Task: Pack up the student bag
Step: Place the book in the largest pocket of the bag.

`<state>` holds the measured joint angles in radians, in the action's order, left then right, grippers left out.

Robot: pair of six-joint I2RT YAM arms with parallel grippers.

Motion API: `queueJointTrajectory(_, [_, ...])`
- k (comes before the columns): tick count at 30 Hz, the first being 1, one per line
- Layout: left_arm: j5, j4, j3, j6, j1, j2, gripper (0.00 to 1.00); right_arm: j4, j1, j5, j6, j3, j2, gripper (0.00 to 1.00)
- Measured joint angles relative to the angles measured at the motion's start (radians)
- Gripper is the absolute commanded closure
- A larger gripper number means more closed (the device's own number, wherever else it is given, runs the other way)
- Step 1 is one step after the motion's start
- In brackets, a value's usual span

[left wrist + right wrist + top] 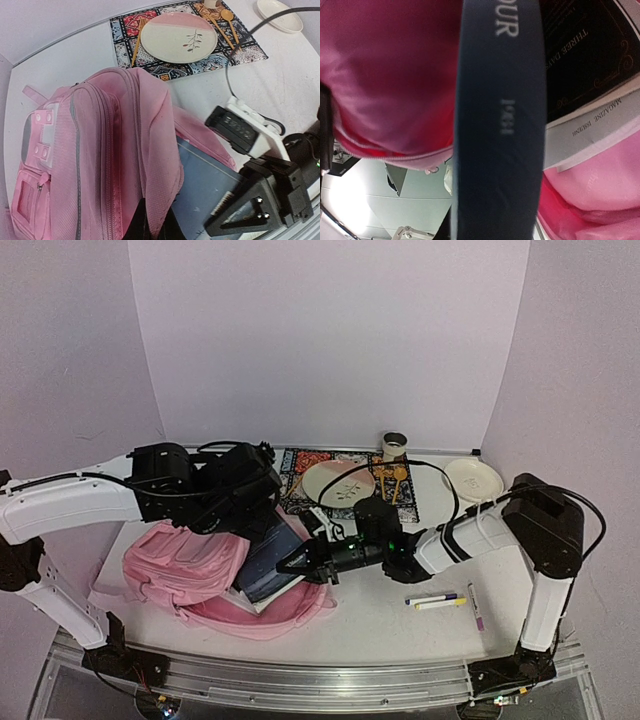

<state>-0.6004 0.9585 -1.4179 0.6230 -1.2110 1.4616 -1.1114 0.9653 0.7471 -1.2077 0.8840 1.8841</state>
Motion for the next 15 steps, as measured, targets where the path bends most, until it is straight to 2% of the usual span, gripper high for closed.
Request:
queueJointTrajectory(7, [0.092, -0.052, 0.022, -0.028, 0.002, -0.003, 1.0, 0.115, 0.0, -0.003, 0.008, 0.161, 0.099, 0.96])
queueJointTrajectory(15, [0.166, -0.097, 0.043, -0.049, 0.009, -0.041, 1.0, 0.381, 0.001, -0.03, 0.113, 0.369, 0.167, 0.88])
